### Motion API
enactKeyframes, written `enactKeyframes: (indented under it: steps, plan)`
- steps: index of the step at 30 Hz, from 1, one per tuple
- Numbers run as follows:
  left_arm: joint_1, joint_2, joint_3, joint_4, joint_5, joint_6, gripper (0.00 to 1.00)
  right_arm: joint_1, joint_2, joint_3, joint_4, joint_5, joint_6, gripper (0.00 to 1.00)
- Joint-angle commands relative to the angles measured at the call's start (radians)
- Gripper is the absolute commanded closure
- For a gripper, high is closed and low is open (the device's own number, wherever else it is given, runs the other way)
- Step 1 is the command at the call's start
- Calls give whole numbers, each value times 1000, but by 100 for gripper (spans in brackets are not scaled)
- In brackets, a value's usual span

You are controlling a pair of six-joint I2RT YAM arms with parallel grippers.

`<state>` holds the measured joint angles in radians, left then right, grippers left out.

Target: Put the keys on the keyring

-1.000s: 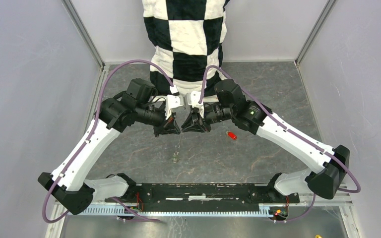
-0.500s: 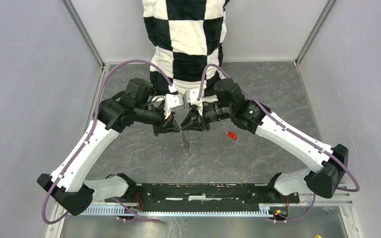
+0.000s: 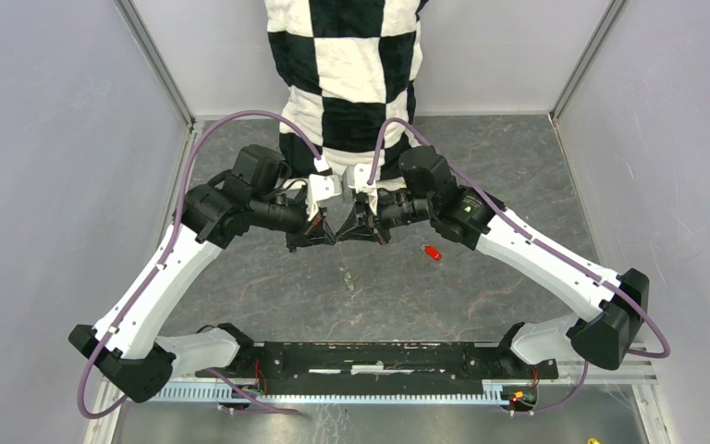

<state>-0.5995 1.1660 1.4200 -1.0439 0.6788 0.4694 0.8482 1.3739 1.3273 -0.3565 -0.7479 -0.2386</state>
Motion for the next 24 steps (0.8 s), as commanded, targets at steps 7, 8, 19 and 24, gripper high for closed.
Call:
enactKeyframes:
  steps: [7,8,19,24]
  plan:
    - [-20,-23,17,79,50,-12,98,-4,-101,-197,220,-53,49,99]
    - [-20,-23,17,79,51,-11,98,-5,-108,-210,238,-48,54,89]
    - [-20,-37,1,73,71,-3,98,-22,-155,-261,407,-30,160,78]
    - [-20,-38,-2,62,72,9,98,-28,-158,-238,376,-5,157,60]
